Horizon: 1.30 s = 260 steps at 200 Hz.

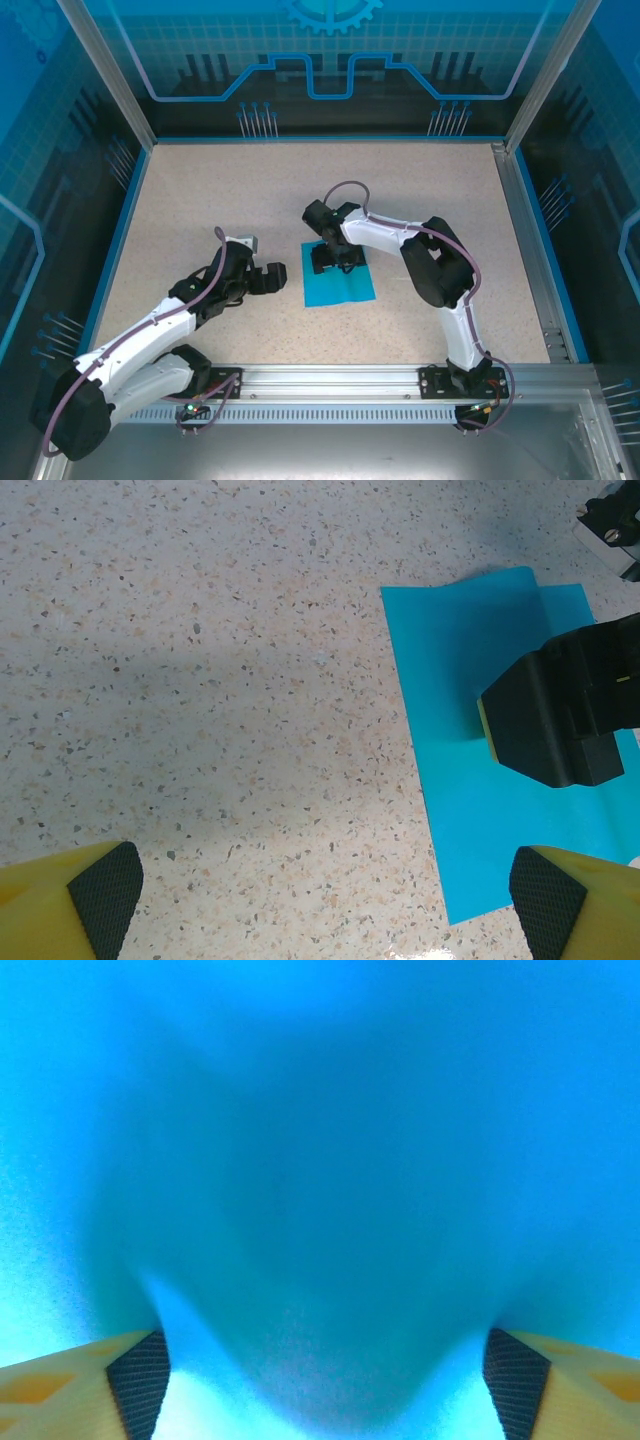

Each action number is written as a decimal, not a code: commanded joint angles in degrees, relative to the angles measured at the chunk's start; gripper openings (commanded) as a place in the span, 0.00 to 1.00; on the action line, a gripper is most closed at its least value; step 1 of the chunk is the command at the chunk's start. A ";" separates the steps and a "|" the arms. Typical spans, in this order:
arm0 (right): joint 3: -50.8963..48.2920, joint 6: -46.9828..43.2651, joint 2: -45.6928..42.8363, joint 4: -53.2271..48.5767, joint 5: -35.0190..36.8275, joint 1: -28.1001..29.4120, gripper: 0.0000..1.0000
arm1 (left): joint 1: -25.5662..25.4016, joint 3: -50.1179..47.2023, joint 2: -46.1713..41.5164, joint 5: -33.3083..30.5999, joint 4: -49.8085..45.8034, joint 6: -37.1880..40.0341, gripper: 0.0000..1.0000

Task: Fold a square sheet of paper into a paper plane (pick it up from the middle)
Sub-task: Fold the square sheet of paper in half at the center of the table.

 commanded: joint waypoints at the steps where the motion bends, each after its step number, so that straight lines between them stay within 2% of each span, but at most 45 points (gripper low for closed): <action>1: -1.52 1.02 0.33 -1.87 0.48 0.53 0.74 | 0.50 0.74 -0.39 -0.38 -1.69 0.75 0.98; 12: -1.51 1.08 -0.61 -2.01 0.43 0.55 0.66 | 0.54 0.74 -0.58 -0.45 -1.83 0.68 0.99; 65: -4.26 1.62 -8.60 -1.03 0.52 0.51 0.39 | 0.55 1.09 -1.36 -0.72 -2.53 0.65 0.99; 90: -6.47 1.67 -12.92 0.21 -1.14 0.34 0.33 | 0.55 1.09 -1.63 -0.81 -2.83 0.58 0.98; 113: -10.56 1.86 -17.94 5.67 -7.22 -0.16 0.32 | 0.55 1.07 -1.94 -0.96 -3.17 0.48 0.98; 140: -15.84 2.64 -23.69 15.28 -18.63 -0.96 0.33 | 0.53 1.51 -2.49 -0.85 -3.83 0.32 0.99; 163: -19.34 3.30 -26.63 21.34 -25.26 -1.61 0.36 | 0.49 1.92 -3.16 0.25 -4.48 -0.33 0.98; 215: -31.30 4.02 -24.74 30.97 -35.03 -7.27 0.39 | 0.55 2.89 -4.01 7.51 -6.15 -2.44 0.99; 240: -33.08 2.38 -21.59 29.84 -36.22 -10.02 0.38 | 0.53 3.89 -3.83 10.09 -6.97 -3.10 0.98; 260: -34.00 0.27 -21.79 29.10 -37.15 -12.32 0.46 | 0.54 4.34 -3.19 12.19 -6.15 -4.69 0.98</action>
